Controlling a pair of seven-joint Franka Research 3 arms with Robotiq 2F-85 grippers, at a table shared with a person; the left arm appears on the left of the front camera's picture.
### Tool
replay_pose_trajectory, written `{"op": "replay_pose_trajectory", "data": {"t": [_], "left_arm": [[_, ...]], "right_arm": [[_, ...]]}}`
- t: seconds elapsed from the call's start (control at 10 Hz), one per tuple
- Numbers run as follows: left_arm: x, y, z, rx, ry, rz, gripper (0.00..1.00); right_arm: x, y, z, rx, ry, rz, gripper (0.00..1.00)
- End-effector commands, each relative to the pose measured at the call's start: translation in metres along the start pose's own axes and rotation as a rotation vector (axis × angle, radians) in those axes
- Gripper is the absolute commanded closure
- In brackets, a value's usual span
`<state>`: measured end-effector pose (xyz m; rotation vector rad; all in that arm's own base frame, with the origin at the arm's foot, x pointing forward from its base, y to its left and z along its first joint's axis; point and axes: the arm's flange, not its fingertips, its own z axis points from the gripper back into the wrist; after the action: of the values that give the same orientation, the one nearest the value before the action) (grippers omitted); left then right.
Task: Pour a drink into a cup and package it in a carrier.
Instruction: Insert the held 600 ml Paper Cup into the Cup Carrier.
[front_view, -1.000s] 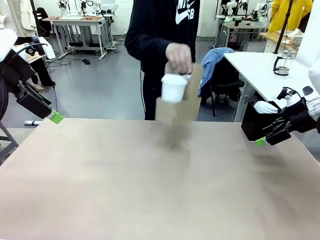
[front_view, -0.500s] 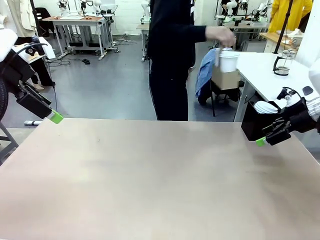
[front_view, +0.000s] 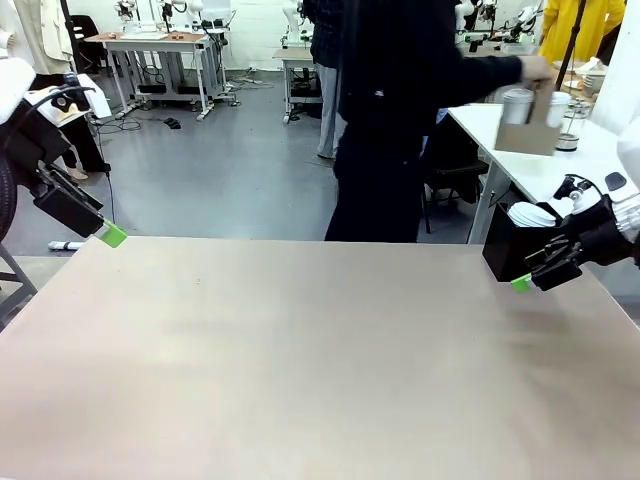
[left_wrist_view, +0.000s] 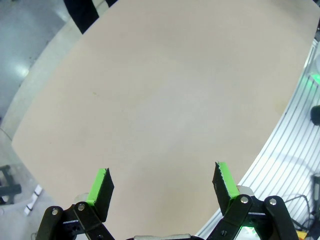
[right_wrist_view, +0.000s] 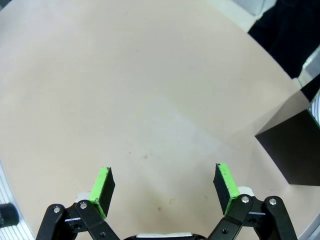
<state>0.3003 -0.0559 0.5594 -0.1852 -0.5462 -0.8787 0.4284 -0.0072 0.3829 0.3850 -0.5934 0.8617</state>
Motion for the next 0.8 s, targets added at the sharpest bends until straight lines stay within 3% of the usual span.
{"op": "replay_pose_trajectory", "data": {"t": [0.0, 0.7], "left_arm": [[0.0007, -0.0007, 0.0000, 0.002, -0.008, 0.017, 0.00], [0.0007, -0.0007, 0.0000, 0.002, -0.008, 0.017, 0.00]], "right_arm": [[0.0009, 0.0005, 0.0018, -0.003, 0.001, 0.002, 0.00], [0.0009, 0.0005, 0.0018, -0.003, 0.001, 0.002, 0.00]]}}
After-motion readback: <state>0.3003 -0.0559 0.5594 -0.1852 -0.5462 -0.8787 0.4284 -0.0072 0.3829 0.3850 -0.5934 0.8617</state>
